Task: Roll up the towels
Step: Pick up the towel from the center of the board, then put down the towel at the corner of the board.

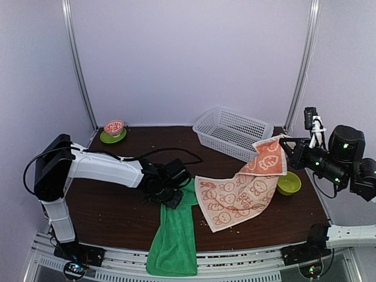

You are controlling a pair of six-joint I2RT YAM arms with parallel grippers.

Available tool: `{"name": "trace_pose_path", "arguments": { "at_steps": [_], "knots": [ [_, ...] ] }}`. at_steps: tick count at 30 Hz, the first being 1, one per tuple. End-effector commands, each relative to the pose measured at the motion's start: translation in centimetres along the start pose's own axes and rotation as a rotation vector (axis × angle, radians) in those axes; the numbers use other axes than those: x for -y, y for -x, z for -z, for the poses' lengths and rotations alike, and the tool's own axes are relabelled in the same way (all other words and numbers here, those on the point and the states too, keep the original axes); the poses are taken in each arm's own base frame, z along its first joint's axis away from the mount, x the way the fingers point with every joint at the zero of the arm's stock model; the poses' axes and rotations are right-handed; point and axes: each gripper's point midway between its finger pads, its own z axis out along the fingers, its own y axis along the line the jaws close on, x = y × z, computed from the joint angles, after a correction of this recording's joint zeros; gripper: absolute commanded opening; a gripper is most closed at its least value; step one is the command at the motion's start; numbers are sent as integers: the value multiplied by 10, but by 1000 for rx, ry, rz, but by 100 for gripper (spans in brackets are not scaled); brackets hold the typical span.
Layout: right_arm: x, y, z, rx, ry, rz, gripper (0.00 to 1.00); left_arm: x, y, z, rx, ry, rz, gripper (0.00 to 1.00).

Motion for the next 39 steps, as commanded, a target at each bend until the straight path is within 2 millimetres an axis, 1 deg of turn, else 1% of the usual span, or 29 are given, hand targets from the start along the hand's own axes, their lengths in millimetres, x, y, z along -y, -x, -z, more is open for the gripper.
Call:
{"name": "trace_pose_path", "arguments": {
  "at_steps": [1, 3, 5, 6, 7, 8, 9, 10, 11, 13, 15, 16, 17, 19, 20, 21, 23, 24, 26, 28, 30, 31, 33, 34, 36, 37, 38, 39],
  "knots": [
    [-4, 9, -1, 29, 11, -20, 0, -81, 61, 67, 178, 103, 127, 0],
    [-7, 16, 0, 41, 22, -18, 0, -128, 91, 112, 284, 171, 190, 0],
    [-15, 28, 0, 57, 43, -15, 0, -174, 114, 167, 397, 253, 248, 0],
    [-19, 33, 0, 63, 58, -14, 0, -192, 122, 192, 447, 283, 270, 0],
    [-24, 38, -1, 67, 74, -16, 0, -208, 125, 212, 486, 305, 286, 0],
    [-29, 41, -3, 69, 90, -21, 0, -219, 125, 224, 504, 327, 299, 0],
    [-34, 41, -5, 70, 109, -29, 0, -229, 120, 231, 509, 351, 313, 0],
    [-37, 36, -10, 63, 126, -36, 0, -236, 113, 228, 493, 374, 322, 0],
    [-40, 30, -15, 54, 136, -46, 0, -243, 103, 219, 466, 395, 332, 0],
    [-46, 15, -27, 28, 159, -68, 0, -252, 70, 178, 354, 415, 363, 0],
    [-55, 0, -41, -1, 186, -92, 0, -262, 43, 144, 257, 423, 411, 0],
    [-58, -8, -48, -22, 196, -100, 0, -264, 32, 131, 223, 423, 426, 0],
    [-63, -15, -55, -47, 208, -104, 0, -263, 25, 123, 203, 415, 437, 0],
    [-71, -25, -65, -87, 225, -108, 0, -254, 24, 119, 228, 348, 446, 38],
    [-75, -28, -68, -102, 234, -106, 0, -247, 28, 122, 259, 299, 449, 59],
    [-78, -29, -71, -110, 239, -102, 0, -241, 32, 127, 292, 253, 451, 75],
    [-84, -30, -77, -128, 250, -86, 0, -228, 40, 142, 356, 180, 443, 93],
    [-87, -30, -79, -135, 257, -78, 0, -221, 45, 151, 388, 149, 429, 97],
    [-94, -28, -84, -146, 270, -62, 0, -208, 53, 168, 448, 96, 401, 98],
    [-107, -25, -92, -163, 301, -50, 0, -194, 59, 182, 509, 30, 378, 98],
    [-129, -7, -91, -160, 378, -52, 0, -182, 65, 199, 590, -44, 357, 97],
    [-146, 17, -84, -128, 443, -65, 0, -178, 67, 206, 629, -74, 349, 96],
    [-178, 51, -64, -76, 597, -103, 0, -177, 66, 222, 705, -102, 349, 95],
    [-198, 75, -46, -30, 726, -141, 0, -179, 63, 225, 726, -97, 354, 95],
    [-225, 109, -12, 31, 928, -189, 0, -186, 59, 236, 775, -73, 370, 95],
    [-233, 123, 3, 59, 998, -200, 0, -191, 56, 241, 800, -57, 382, 95],
    [-236, 132, 13, 84, 1034, -203, 0, -196, 54, 246, 823, -32, 391, 95],
    [-233, 134, 15, 100, 1022, -200, 0, -198, 51, 249, 836, -22, 391, 94]
  ]
}}
